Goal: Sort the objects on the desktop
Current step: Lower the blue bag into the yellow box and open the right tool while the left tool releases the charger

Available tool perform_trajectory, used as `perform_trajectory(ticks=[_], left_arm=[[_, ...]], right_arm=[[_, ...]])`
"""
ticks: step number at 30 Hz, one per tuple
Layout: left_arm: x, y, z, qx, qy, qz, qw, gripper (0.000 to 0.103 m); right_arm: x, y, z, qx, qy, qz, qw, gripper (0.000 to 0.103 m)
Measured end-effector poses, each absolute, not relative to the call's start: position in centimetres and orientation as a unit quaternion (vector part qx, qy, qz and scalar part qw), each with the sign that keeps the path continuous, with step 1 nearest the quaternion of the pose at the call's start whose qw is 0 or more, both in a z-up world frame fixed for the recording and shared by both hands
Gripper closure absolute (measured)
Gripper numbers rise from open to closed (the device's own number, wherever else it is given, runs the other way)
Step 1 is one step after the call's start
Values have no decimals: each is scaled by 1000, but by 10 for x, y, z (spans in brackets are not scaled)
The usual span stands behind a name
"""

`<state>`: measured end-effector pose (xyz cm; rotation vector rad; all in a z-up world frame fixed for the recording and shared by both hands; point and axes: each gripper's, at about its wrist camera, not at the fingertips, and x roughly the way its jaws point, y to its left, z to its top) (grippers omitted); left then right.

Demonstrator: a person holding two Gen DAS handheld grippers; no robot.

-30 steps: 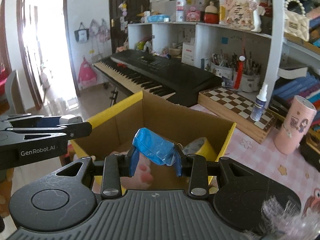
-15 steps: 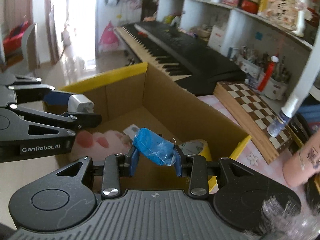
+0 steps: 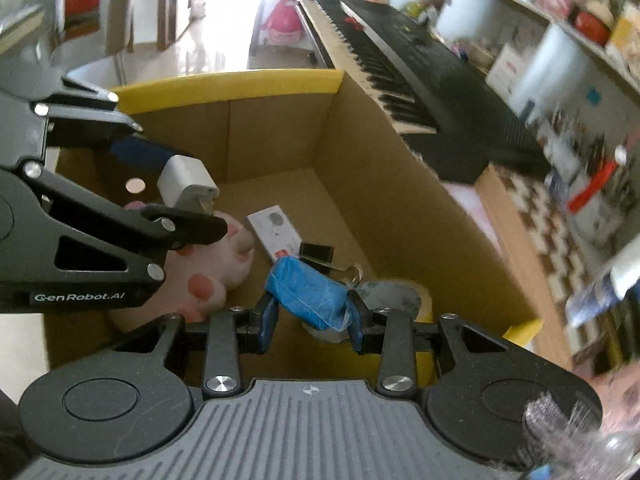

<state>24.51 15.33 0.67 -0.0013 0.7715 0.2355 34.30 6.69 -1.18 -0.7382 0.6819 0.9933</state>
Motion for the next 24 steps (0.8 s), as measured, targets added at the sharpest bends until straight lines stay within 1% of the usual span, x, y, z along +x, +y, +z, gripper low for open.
perform_trajectory(ticks=[5, 17, 24], left_arm=[[245, 155, 4, 0, 383, 121, 916, 62], [244, 160, 3, -14, 384, 146, 912, 61], [249, 165, 3, -20, 383, 162, 909, 61]], right_arm=[[351, 71, -14, -322, 327, 472, 752, 70], [345, 81, -20, -379, 285, 506, 721, 70], [353, 91, -19, -381, 274, 522, 712, 70]])
